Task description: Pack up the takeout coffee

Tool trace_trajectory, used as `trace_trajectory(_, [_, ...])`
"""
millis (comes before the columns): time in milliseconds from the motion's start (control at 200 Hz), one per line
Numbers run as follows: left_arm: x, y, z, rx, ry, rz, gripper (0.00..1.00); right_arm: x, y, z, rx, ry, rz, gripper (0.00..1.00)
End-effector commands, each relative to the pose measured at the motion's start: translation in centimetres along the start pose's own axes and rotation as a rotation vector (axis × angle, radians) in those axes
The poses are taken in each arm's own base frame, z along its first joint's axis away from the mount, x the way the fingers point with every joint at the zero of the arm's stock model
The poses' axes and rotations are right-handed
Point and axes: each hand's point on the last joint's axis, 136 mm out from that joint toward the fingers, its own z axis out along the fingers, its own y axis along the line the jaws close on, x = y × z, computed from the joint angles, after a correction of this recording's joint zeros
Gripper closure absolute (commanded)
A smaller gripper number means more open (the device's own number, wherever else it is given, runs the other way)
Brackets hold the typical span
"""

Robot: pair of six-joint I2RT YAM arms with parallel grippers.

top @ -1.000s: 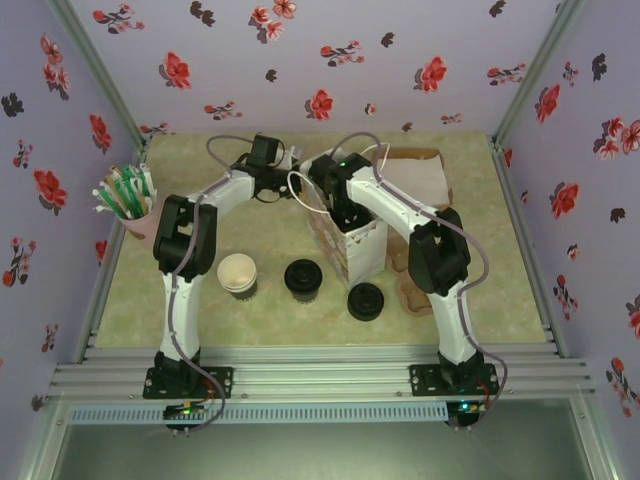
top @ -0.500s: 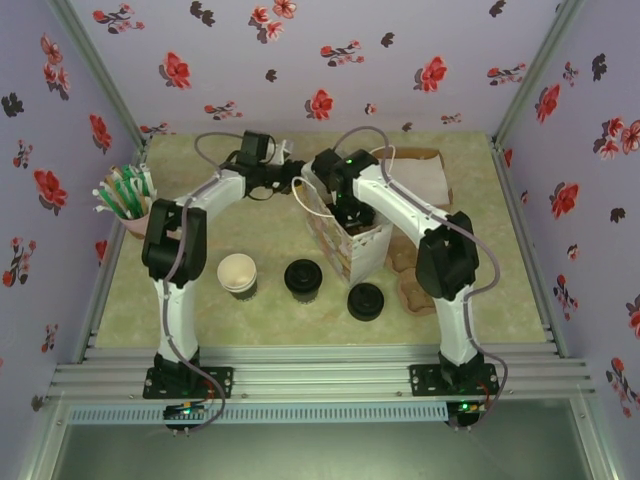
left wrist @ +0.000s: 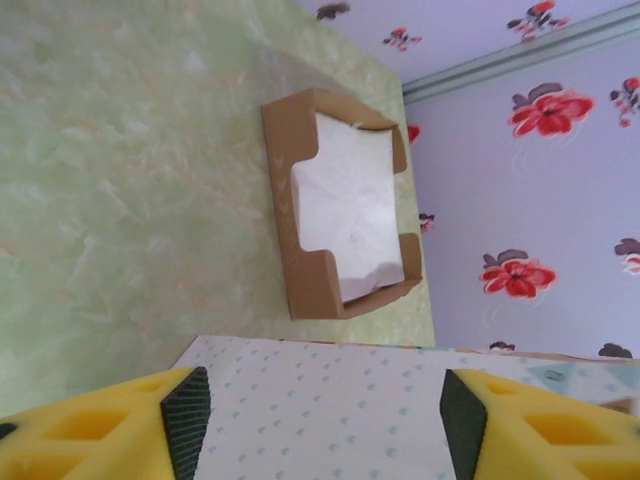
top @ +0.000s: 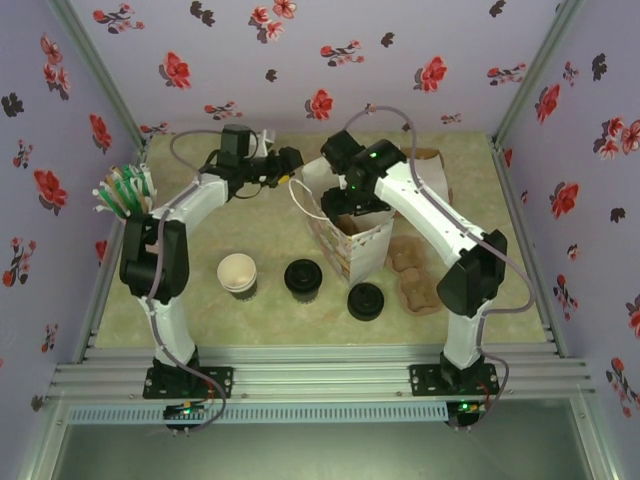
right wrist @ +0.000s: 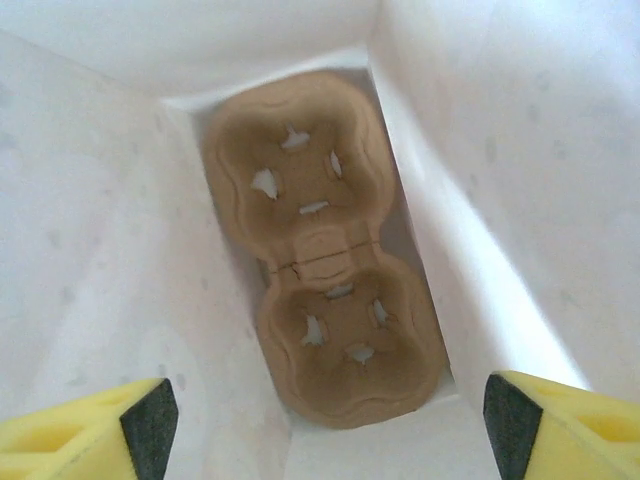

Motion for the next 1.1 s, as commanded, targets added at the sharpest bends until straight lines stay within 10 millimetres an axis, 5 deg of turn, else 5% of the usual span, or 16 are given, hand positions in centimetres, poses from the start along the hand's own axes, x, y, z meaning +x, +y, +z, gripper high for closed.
trace_trajectory(0, [-1.5,-2.1,-2.9,0.019,-0.084,0.032,0.3,-0.8,-0.1,-4.0,-0.015,-0.102,0.013,0.14])
trace_trajectory(135, [-1.5,-3.3,-5.5,0.01,-0.126,0.055,0.2,-1.4,0.5,-7.5,-0.071,-0.207,0.018,0.01])
trace_trajectory(360, [-0.7,-5.3,-10.4,-0.036,-0.196,0.098,0.01,-0.8,0.8,-12.3,-0.144,-0.322,0.011,0.01])
trace_trajectory(530, [0.4,-6.1,-13.6,-0.066,-0.24,0.122,0.01,0.3,0.3,-14.8,-0.168,-0.396,0.008,0.01])
trace_trajectory(860, [5.7,-6.9,-18.6,-0.097,-0.268,0.18,0.01,6.2,-2.2,-14.5,-0.18,-0.397,0.048,0.01])
trace_trajectory(1095, [9.8,-7.5,-18.1,-0.078,-0.209,0.225,0.01,9.3,-5.6,-15.6,-0.141,-0.488,0.16,0.01])
